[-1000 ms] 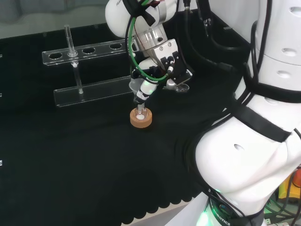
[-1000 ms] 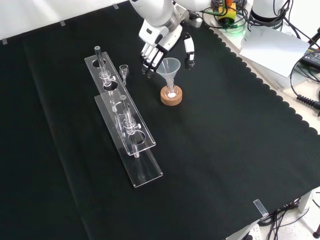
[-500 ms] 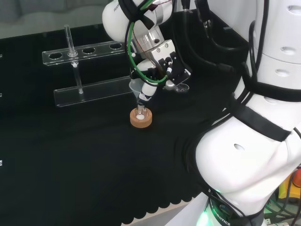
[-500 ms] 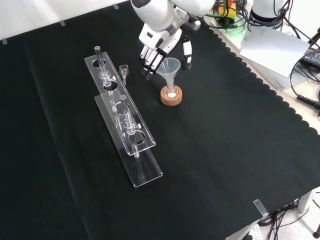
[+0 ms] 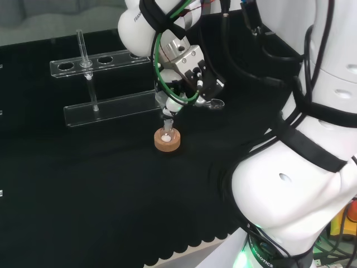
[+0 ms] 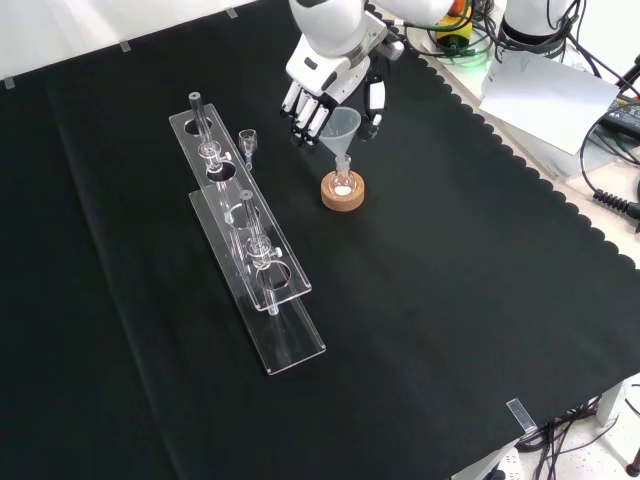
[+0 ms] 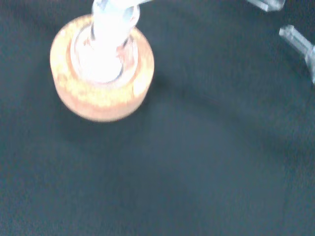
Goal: Remove the funnel from the round-bottom flask.
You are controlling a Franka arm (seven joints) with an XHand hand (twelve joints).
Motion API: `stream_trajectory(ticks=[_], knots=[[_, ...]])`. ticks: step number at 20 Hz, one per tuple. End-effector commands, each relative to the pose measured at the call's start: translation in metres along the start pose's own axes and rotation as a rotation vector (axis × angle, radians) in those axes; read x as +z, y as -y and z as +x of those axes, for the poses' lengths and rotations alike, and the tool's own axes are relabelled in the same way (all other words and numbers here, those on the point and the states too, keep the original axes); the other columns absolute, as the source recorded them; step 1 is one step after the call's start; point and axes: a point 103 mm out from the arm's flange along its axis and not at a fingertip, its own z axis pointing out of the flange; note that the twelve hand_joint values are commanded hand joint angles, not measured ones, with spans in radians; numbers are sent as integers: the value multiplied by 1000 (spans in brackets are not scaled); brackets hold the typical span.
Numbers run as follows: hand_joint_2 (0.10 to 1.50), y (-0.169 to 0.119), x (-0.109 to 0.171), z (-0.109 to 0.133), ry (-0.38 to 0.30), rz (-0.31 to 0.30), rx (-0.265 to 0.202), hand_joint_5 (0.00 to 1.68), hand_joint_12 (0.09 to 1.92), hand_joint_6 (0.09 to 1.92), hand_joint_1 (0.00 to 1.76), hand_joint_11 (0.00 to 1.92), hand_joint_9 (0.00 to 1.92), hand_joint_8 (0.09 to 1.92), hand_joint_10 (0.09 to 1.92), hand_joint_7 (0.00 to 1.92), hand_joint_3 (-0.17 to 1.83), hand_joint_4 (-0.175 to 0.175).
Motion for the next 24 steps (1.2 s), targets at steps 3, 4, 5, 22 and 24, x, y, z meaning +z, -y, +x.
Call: stream_trajectory(ticks=[3, 4, 5, 22, 24], knots=[[861, 3, -10, 5, 56, -24, -10, 689, 1289, 772, 647, 542, 892, 618, 456, 451, 471, 15], [862, 4, -13, 6, 65, -22, -12, 690, 1288, 781, 648, 542, 897, 622, 457, 461, 472, 15], [863, 5, -16, 6, 70, -19, -13, 691, 1287, 787, 649, 542, 901, 624, 457, 469, 473, 15], [855, 24, -45, -6, 156, -14, 21, 722, 1274, 856, 666, 538, 914, 634, 455, 503, 488, 34], [855, 26, -46, -10, 153, -15, 28, 726, 1274, 859, 668, 539, 914, 635, 455, 503, 489, 35]])
